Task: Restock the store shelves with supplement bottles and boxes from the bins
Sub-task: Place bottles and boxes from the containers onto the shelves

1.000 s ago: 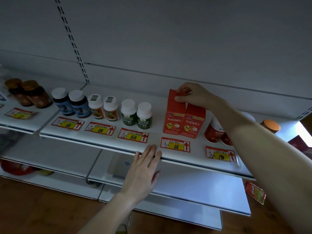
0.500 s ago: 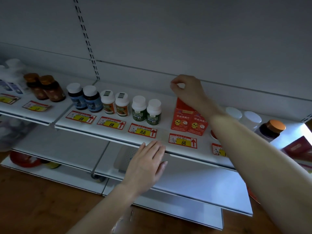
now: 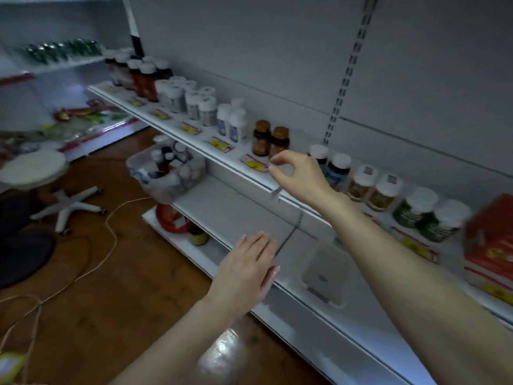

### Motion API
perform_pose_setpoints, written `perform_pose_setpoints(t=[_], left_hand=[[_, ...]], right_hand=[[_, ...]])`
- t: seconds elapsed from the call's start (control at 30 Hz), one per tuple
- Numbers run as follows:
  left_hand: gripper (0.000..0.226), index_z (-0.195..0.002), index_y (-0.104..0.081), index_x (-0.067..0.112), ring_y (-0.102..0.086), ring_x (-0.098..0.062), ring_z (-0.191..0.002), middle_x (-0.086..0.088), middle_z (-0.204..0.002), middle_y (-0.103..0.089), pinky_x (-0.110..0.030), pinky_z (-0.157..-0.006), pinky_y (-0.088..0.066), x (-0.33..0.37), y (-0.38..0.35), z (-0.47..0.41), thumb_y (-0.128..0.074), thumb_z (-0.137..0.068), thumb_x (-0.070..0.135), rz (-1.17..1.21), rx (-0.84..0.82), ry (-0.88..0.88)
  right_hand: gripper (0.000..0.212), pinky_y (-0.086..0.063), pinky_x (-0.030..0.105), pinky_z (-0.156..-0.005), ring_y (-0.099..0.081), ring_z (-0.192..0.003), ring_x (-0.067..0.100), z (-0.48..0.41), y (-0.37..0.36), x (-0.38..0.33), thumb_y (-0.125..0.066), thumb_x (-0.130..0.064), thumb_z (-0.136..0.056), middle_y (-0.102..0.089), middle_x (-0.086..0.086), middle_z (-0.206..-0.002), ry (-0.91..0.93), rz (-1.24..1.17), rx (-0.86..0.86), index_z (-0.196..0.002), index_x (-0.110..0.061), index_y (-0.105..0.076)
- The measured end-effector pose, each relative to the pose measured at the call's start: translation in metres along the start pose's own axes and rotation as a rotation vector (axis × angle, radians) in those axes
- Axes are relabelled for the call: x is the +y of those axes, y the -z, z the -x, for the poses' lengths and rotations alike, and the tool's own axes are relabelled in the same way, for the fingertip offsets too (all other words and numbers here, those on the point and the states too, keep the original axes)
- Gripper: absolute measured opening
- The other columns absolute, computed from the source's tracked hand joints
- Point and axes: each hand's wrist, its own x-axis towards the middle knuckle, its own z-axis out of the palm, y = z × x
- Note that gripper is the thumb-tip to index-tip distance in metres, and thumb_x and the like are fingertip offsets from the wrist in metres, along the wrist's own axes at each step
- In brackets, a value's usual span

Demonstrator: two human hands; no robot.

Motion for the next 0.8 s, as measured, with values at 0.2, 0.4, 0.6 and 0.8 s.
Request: perform_pose_setpoints(t=[0.2, 0.4, 0.6, 0.8], left_hand=[[0.044, -0.113, -0.066, 0.009, -0.062, -0.022, -0.108, -0.007, -0.112, -0.067, -0.038, -0.096, -0.045, -0.121, 0.043, 0.062, -0.041, -0.088, 0.036, -0.073, -0.006, 0.148], [0.046, -0.111, -0.067, 0.008, -0.064, -0.022, -0.105, -0.008, -0.111, -0.068, -0.038, -0.094, -0.046, -0.215, 0.064, 0.097, -0.040, -0.087, 0.036, -0.123, 0.012, 0.296], [0.048, -0.112, -0.067, 0.011, -0.065, -0.020, -0.104, -0.006, -0.110, -0.069, -0.037, -0.091, -0.048, -0.308, 0.060, 0.095, -0.037, -0.087, 0.039, -0.149, -0.007, 0.410], [0.050, -0.109, -0.069, 0.013, -0.066, -0.018, -0.100, -0.004, -0.106, -0.070, -0.035, -0.088, -0.049, -0.421, 0.045, 0.061, -0.035, -0.085, 0.040, -0.178, -0.055, 0.474]], right_hand=[[0.022, -0.039, 0.027, -0.089, -0.059, -0.107, 0.022, -0.045, -0.115, -0.088, -0.059, -0.018, -0.087, -0.068, 0.008, -0.109, 0.110, 0.016, -0.093, -0.105, -0.007, -0.066], [0.026, -0.038, 0.020, -0.087, -0.057, -0.109, 0.019, -0.093, -0.200, -0.148, -0.057, -0.020, -0.089, -0.065, 0.006, -0.114, 0.168, -0.013, -0.219, -0.111, -0.009, -0.064], [0.026, -0.041, 0.028, -0.089, -0.057, -0.108, 0.020, -0.157, -0.280, -0.165, -0.056, -0.022, -0.090, -0.065, 0.007, -0.113, 0.195, -0.011, -0.309, -0.111, -0.009, -0.063], [0.028, -0.043, 0.028, -0.085, -0.059, -0.104, 0.022, -0.243, -0.365, -0.157, -0.056, -0.020, -0.089, -0.065, 0.010, -0.110, 0.169, -0.017, -0.373, -0.112, -0.005, -0.062]])
